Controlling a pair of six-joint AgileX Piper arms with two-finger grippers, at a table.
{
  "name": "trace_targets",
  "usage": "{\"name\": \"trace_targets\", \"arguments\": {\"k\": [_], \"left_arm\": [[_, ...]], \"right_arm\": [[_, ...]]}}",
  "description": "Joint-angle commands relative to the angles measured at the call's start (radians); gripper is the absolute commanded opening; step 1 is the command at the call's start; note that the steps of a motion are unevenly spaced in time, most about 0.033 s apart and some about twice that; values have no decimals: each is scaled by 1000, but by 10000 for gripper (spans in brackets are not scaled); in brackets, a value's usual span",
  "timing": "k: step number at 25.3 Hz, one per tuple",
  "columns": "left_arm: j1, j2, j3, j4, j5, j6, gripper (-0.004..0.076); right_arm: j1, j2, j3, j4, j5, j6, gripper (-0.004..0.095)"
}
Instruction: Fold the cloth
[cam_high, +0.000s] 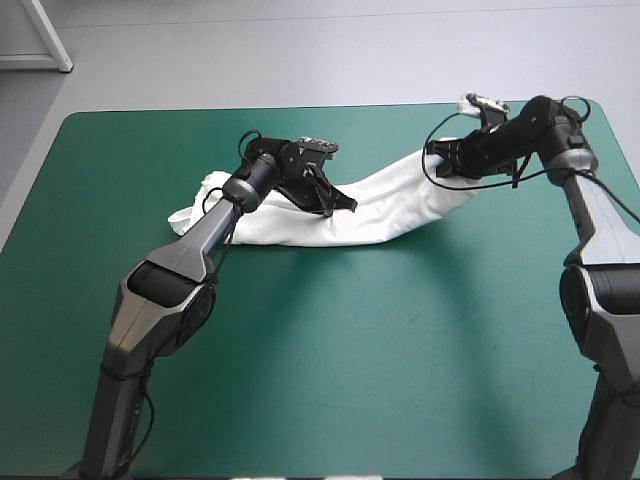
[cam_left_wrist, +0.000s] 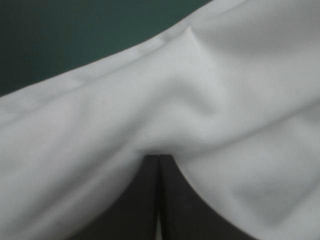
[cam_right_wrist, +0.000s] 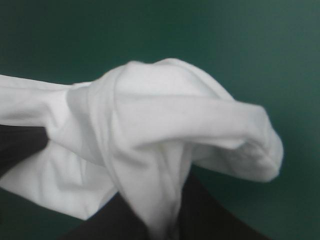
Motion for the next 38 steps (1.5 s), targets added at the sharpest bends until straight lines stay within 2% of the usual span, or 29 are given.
{"name": "trace_targets", "arguments": {"k": [1,8,17,21,25,26,29,31,33,38], "left_arm": [[-16,8,4,-41,14,-11,-9],[-16,16,4,-53,15,-8,-9],[-13,16,-2,-53,23,-7,-9],[4,-6,-57,-39,84,-5,-9],[22,-42,-188,4,214,-5,-9],[25,-73,-237,38,238,-9,-9],[36,-204,-224,88,238,-7,-9],[38,-316,-129,187,238,-7,-9],[59,-500,112,295,238,-5,-9],[195,-863,696,276,235,-26,-9]], "right_arm": [[5,-77,-159,79,57,30,-15],[75,-77,-353,90,89,98,-15],[125,-77,-409,124,34,107,-15],[125,-77,-409,122,34,105,-15],[125,-77,-409,122,38,91,-15],[125,-77,-409,124,38,91,-15],[125,-77,-409,126,53,89,-15],[125,-77,-409,133,55,87,-15],[136,-77,-409,178,55,81,-14],[271,-47,-411,226,-61,51,-13]]}}
